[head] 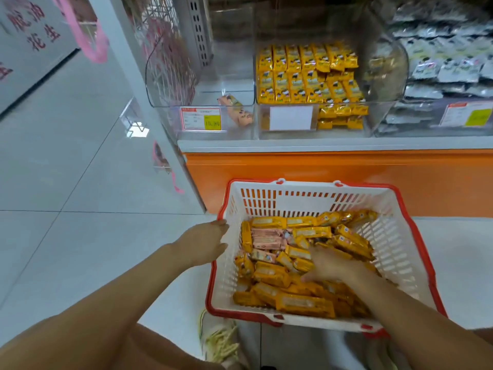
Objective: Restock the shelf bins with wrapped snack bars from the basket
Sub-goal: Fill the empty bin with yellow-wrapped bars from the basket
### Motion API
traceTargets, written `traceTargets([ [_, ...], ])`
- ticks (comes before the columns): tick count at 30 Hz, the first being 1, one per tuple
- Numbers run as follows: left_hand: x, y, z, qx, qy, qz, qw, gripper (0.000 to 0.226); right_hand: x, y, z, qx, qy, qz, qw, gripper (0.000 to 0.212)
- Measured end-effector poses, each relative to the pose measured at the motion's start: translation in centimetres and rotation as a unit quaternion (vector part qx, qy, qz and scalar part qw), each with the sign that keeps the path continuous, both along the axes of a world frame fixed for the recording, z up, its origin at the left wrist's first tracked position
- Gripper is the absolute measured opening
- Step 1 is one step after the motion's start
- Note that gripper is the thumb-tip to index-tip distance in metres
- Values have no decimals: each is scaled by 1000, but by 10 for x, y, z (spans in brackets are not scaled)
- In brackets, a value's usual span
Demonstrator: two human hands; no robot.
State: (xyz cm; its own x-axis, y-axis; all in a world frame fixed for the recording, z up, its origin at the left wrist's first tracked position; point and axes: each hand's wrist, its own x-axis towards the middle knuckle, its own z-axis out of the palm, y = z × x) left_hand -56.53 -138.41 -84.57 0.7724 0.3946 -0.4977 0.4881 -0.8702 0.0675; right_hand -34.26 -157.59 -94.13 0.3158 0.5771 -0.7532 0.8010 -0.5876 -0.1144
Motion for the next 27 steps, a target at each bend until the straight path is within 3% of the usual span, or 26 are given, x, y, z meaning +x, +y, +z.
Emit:
traceTargets([
  [6,3,1,7,7,-12,1,1000,50,3,0,-4,11,-30,-2,999,90],
  [10,12,9,7,68,-6,79,995,40,1,-2,-9,23,-69,17,997,79],
  [13,14,16,9,39,31,119,992,44,-3,-8,-13,67,-93,4,993,75],
  [16,18,16,11,5,42,123,992,39,-9,-14,-12,111,-80,-57,989,79],
  [18,23,12,15,-5,39,122,992,30,-10,-15,-3,157,-24,-145,977,78],
  [22,41,8,23,13,8,146,989,25,-11,-3,37,272,173,-268,908,52],
  [24,53,7,27,-9,-32,154,987,42,-12,5,59,273,246,-313,876,60],
  [25,59,7,29,-47,-50,166,984,56,-13,8,67,276,300,-345,846,69],
  [27,73,6,37,-202,-90,223,949,76,-16,12,79,282,436,-406,752,75],
])
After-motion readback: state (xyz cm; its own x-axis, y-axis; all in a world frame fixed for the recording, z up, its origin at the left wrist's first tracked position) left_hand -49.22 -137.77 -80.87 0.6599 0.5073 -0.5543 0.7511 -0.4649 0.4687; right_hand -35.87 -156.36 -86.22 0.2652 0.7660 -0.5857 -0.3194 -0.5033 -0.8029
